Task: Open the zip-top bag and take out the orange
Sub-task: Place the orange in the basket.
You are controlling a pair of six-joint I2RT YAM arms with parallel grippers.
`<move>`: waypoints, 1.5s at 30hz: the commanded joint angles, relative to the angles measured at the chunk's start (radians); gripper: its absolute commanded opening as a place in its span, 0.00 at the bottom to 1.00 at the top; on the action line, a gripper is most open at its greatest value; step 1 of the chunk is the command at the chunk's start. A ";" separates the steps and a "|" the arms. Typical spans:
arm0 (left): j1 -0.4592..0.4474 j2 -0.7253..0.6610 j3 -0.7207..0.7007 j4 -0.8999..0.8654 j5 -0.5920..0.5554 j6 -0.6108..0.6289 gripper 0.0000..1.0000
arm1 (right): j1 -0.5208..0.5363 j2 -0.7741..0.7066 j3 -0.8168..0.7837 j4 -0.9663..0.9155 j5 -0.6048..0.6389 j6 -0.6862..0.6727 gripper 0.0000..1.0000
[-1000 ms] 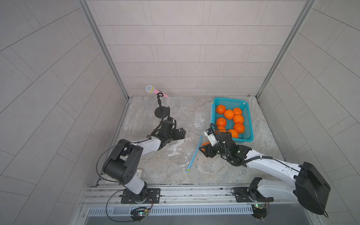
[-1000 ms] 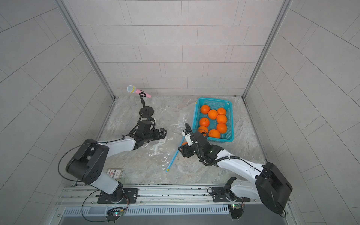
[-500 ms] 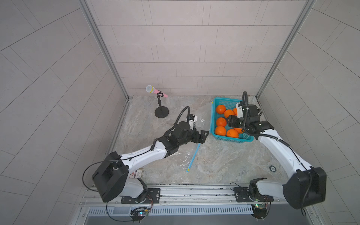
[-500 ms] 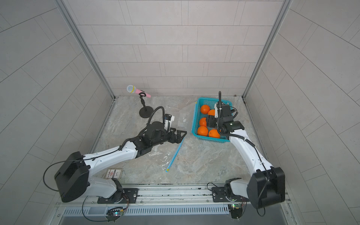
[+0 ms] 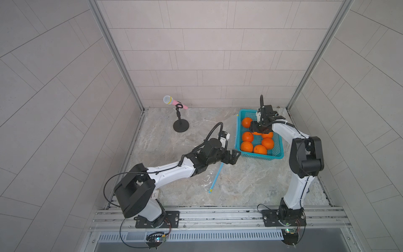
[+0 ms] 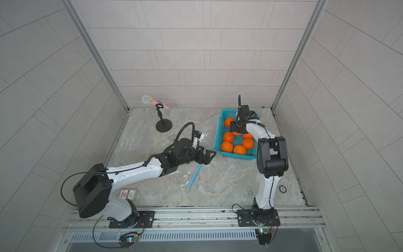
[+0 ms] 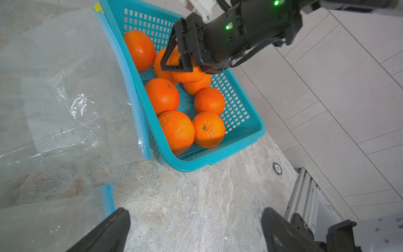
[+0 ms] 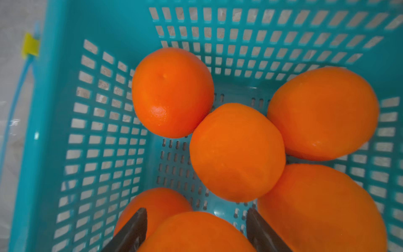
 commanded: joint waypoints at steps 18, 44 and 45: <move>0.002 -0.014 -0.048 0.074 -0.021 0.020 1.00 | -0.002 0.037 -0.055 -0.012 0.076 0.033 0.87; 0.047 -0.233 -0.099 -0.079 -0.173 0.070 1.00 | 0.052 -0.277 -0.183 0.027 0.092 0.072 0.86; 0.058 -0.264 -0.113 -0.087 -0.184 0.067 1.00 | 0.041 -0.282 -0.209 0.066 0.062 0.079 0.85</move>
